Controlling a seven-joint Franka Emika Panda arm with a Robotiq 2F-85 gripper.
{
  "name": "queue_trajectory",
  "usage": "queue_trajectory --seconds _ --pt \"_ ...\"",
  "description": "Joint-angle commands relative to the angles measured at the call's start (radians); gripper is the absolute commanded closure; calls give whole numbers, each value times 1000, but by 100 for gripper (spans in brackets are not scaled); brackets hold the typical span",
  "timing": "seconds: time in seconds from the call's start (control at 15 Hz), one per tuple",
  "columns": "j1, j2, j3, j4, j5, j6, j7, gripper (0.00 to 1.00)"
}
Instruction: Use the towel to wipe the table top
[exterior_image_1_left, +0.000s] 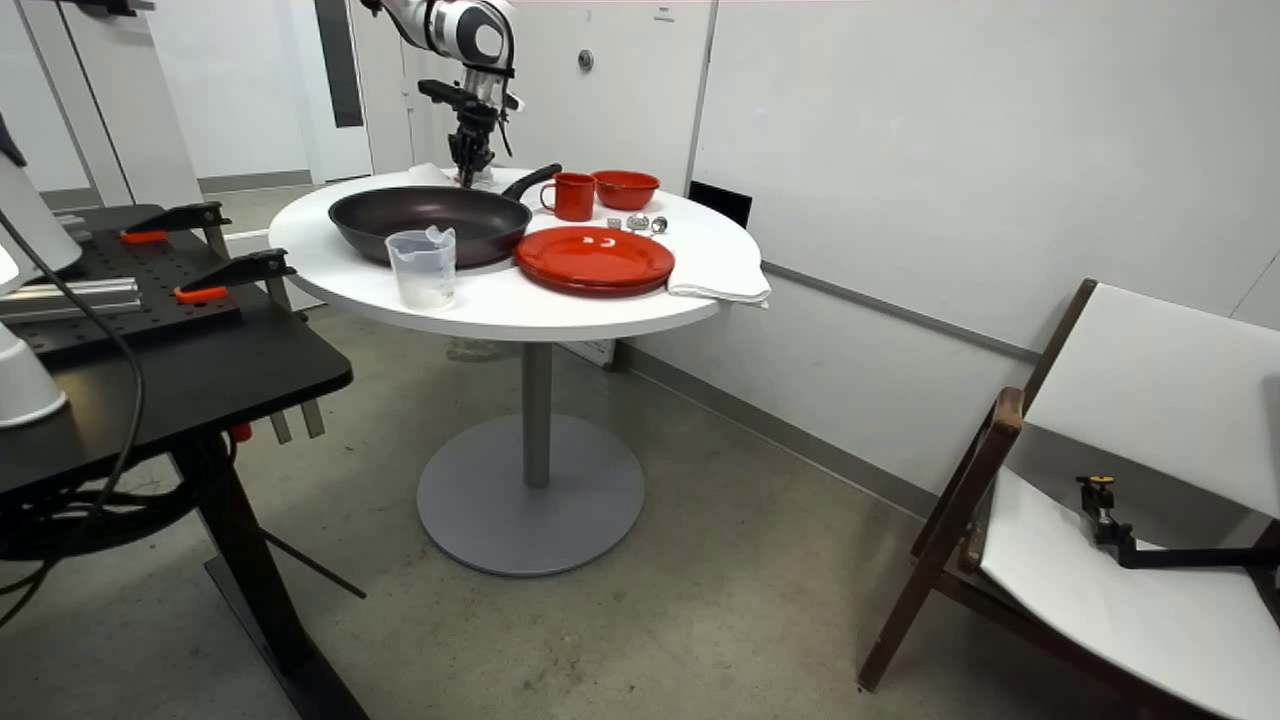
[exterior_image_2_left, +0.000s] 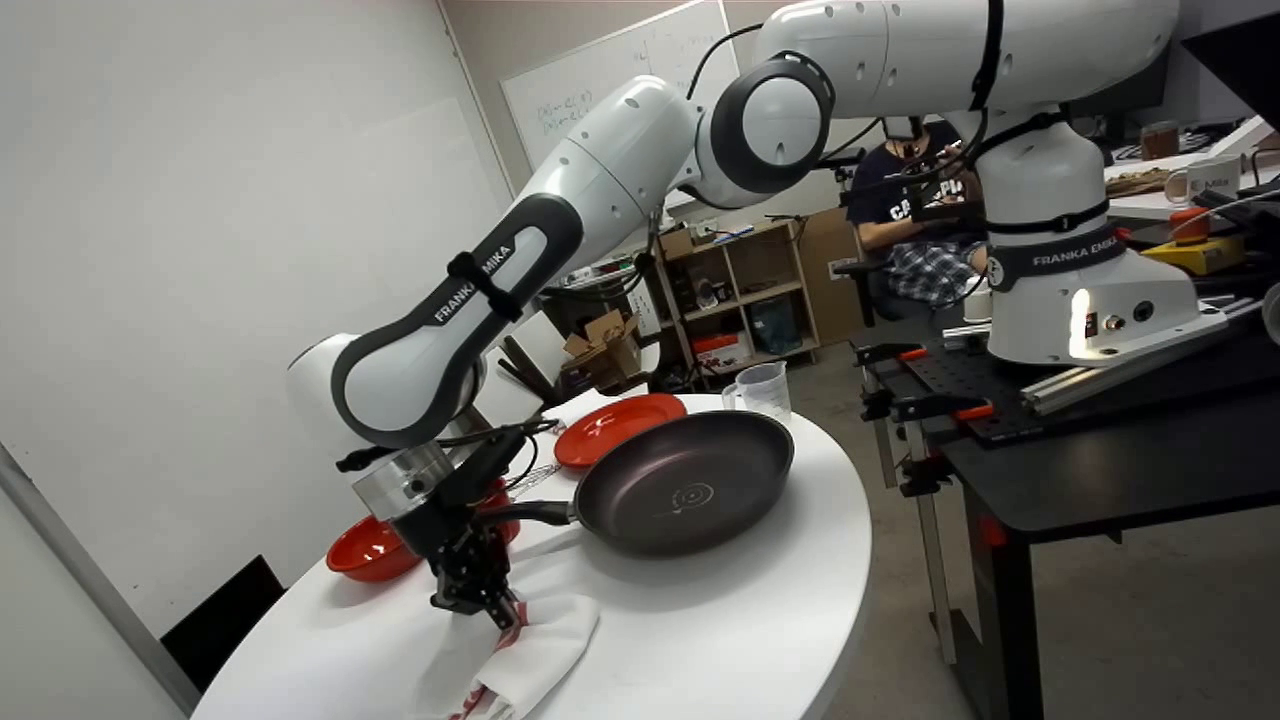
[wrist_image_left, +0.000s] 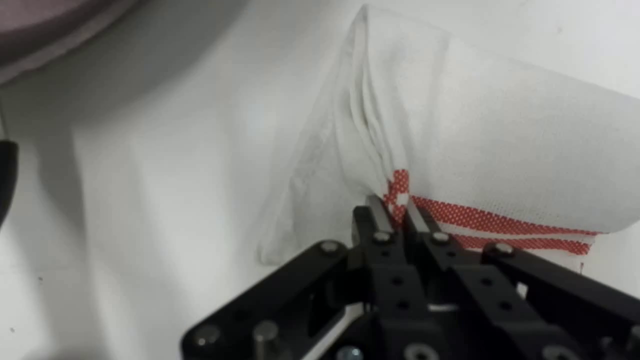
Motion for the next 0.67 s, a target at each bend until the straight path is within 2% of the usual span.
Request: queue_trajectory --seconds 0.0,0.27,0.6 --pt "15 -7 -8 35 -10 90 12 98" --pt "25 -17 -14 47 -22 192 11 98" --pt "30 -45 -19 42 -23 261 14 98"
